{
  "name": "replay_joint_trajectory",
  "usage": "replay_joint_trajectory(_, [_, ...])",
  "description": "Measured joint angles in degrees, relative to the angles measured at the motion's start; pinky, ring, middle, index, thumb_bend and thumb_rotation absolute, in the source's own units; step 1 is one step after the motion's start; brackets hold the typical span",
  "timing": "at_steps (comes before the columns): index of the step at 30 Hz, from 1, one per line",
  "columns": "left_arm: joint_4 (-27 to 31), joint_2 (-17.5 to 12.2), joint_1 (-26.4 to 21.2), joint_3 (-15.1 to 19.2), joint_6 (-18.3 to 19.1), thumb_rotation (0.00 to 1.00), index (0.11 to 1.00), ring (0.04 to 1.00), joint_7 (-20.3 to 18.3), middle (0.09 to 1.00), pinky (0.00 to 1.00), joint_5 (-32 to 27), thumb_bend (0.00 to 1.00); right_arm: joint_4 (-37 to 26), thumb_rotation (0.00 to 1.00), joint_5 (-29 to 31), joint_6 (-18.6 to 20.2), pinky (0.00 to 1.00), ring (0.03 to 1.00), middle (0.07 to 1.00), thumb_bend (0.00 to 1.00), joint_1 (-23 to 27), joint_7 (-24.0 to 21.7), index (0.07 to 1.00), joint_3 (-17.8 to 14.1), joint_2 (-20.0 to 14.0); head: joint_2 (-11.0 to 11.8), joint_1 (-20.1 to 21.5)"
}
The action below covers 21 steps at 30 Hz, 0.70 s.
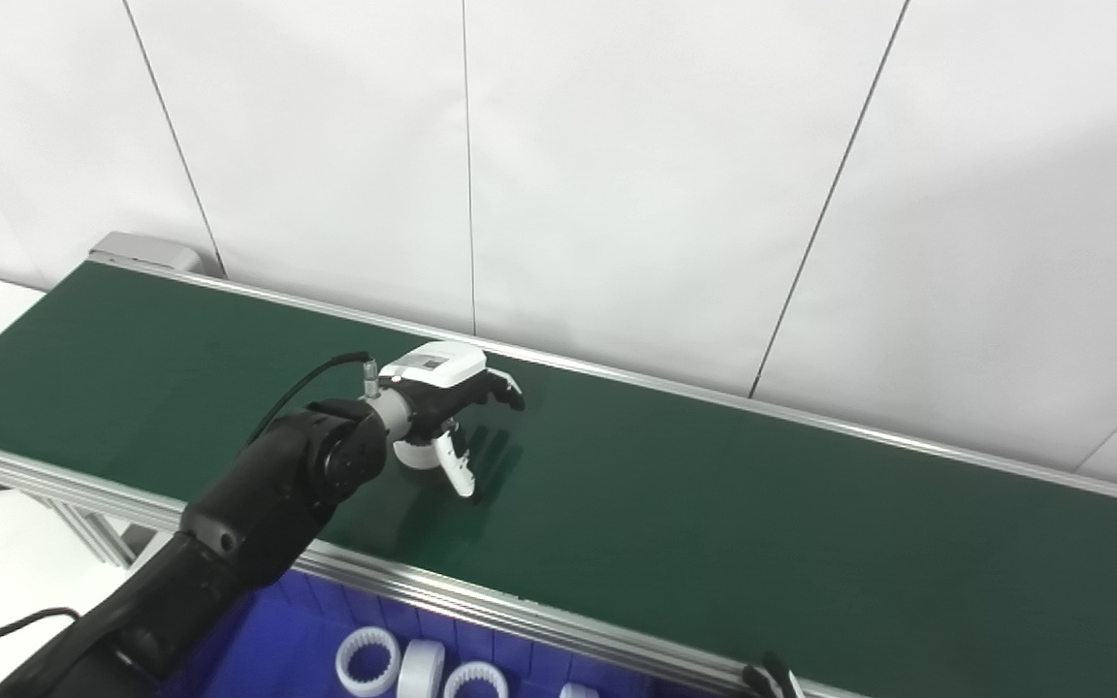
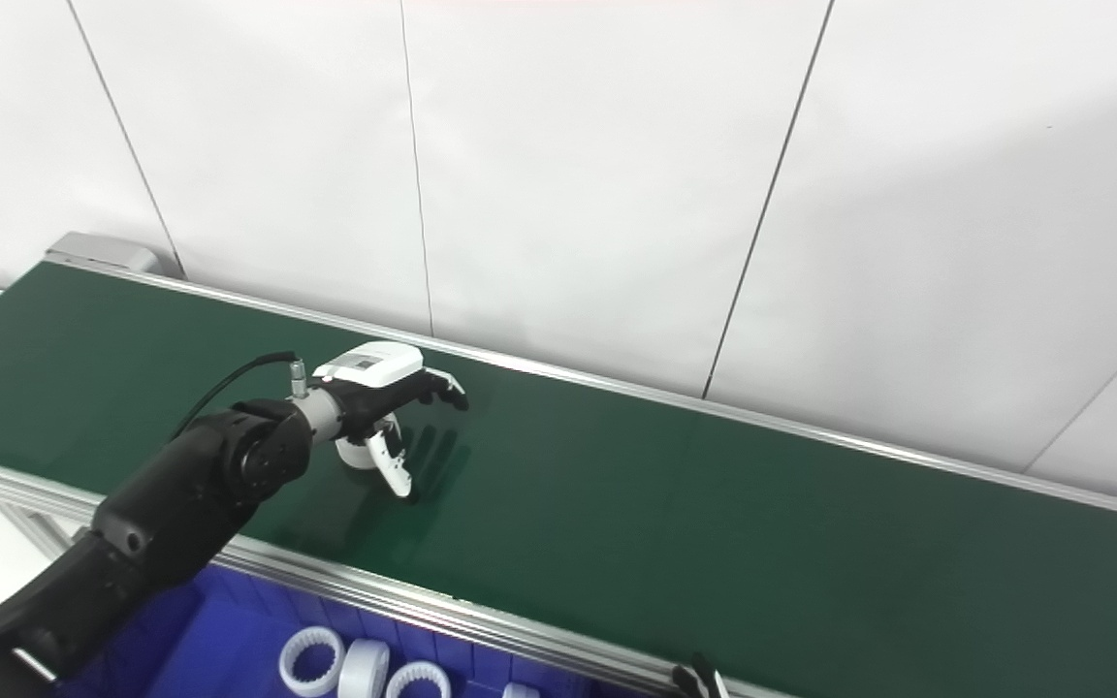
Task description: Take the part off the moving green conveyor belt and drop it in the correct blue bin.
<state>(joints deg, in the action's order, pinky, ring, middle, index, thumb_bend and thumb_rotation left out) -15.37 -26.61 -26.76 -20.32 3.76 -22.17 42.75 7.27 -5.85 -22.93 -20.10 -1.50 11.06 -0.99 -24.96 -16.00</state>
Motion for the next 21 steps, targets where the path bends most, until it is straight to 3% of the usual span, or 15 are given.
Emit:
replay_joint_trajectory(13, [0.3,-0.6,0.6,-1.1,0.0,0.0,0.794,0.852,-0.1,0.855,0.79,0.3,0.9,-0.2,0.8,0.0,0.0,0.78,0.859,0.906,0.33,-0.1,-0.1,0.954,0.0,0.0,-0.4,0.0])
replay_joint_trajectory(21, [0.3,-0.8,1.4,-1.4,0.0,0.0,0.781,0.816,-0.1,0.835,0.78,1.1,0.87,-0.5,0.79,0.1,0.0,0.78,0.86,0.905,0.32,-0.2,-0.1,0.952,0.0,0.0,-0.4,0.3])
